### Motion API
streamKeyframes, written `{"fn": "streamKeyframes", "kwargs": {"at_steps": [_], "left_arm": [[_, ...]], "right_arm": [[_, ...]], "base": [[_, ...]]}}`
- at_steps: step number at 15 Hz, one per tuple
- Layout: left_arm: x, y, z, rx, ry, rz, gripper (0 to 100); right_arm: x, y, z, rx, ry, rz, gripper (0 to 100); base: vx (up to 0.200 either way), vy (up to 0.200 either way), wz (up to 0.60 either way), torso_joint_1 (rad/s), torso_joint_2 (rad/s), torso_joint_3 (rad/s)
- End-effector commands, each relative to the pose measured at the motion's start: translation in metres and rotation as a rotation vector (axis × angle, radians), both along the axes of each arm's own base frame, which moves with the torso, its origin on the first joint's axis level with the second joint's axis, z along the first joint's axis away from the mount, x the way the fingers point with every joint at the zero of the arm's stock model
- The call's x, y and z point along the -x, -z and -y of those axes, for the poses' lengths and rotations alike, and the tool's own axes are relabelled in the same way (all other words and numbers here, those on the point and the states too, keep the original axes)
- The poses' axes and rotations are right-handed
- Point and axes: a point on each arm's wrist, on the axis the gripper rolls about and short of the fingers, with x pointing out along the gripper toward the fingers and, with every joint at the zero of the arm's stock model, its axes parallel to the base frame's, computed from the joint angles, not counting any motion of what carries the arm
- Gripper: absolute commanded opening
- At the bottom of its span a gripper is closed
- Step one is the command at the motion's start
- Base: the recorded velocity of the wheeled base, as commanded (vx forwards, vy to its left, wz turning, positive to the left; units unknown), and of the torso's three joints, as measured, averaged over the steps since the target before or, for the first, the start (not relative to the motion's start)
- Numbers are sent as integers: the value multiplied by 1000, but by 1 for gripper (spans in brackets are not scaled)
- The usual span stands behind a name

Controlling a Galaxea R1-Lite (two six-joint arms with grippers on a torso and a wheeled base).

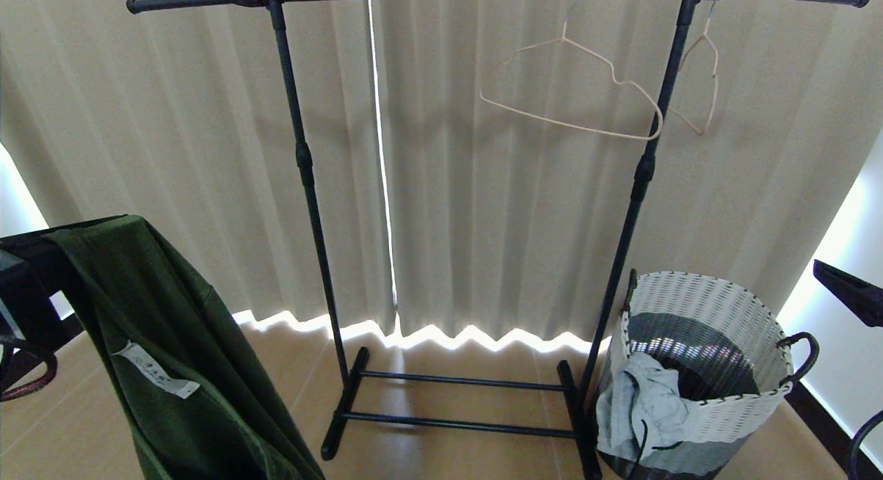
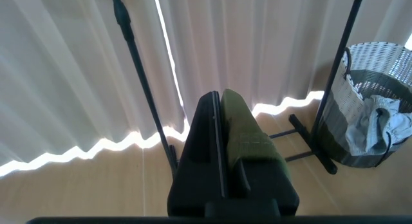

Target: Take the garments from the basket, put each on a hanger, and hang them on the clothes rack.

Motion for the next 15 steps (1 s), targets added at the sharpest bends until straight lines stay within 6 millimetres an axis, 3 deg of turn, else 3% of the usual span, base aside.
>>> {"fn": "streamKeyframes", "kwargs": {"at_steps": [1, 12, 15], "left_arm": [[0, 3, 0, 0, -1, -10, 0], [1, 2, 0, -3, -3, -3, 0], [2, 3, -1, -2, -3, -3, 0]], "right_arm": [[2, -1, 0, 2, -2, 7, 100], [-1, -1, 0, -1, -7, 3, 100], [-6, 1, 1, -4, -5, -12, 100]], "base": [[0, 0, 0, 0, 0, 0], [0, 0, 0, 0, 0, 0], [0, 0, 0, 41, -227, -240]]}}
